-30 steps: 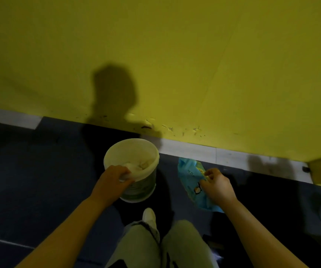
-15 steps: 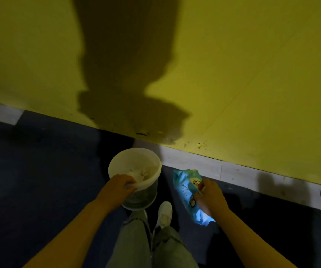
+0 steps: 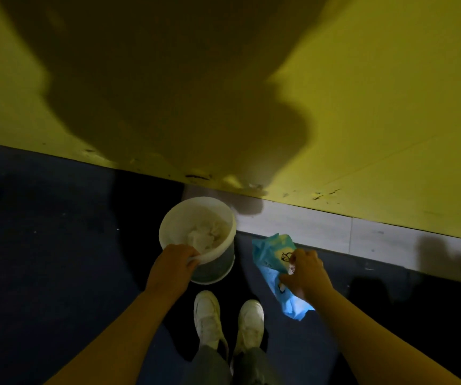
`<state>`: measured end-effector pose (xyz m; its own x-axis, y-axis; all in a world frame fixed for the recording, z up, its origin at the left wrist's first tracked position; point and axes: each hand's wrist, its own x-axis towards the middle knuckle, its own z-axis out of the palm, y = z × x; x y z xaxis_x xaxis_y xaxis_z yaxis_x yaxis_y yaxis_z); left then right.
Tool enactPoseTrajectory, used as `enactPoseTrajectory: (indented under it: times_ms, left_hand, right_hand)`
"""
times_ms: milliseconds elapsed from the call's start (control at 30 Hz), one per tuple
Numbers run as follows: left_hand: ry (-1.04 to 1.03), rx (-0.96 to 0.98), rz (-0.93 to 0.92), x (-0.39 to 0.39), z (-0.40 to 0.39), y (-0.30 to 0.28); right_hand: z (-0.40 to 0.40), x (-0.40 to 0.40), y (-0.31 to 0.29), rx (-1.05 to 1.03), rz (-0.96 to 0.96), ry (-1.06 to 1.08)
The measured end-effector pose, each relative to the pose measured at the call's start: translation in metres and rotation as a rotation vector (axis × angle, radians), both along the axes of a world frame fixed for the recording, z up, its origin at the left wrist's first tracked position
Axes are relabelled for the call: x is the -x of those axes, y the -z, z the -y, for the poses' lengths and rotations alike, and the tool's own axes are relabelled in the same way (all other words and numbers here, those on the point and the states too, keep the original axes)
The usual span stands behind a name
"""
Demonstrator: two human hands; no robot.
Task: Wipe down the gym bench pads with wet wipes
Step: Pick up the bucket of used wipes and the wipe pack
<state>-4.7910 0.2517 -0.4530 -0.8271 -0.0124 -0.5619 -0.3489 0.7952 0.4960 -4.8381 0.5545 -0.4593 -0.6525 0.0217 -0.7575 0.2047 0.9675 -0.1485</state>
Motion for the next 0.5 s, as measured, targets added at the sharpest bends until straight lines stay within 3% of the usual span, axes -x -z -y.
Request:
enactPoseTrajectory:
  times_ms: [167,333,433,500]
  left_hand:
    - [0.174,0.145,-0.058,0.024,-0.007,0.078]
    - [0.155,0.227,-0.139,0.025,-0.008,0.145]
    - [0.129,0.250,-0.297,0.020,-0.011,0.173]
    - [0.140,0.254,-0.350,0.016,-0.014,0.187]
  right_hand:
    - [0.009,0.033,0.086,-0.056,-0.023,-0.202]
    - [0.011,0.073,0.155,-0.111,-0.225,-0.431]
    - [0.004,0.079,0.184,-0.132,-0.322,-0.458]
    - [0.002,0.070,0.197,-0.053,-0.264,-0.332]
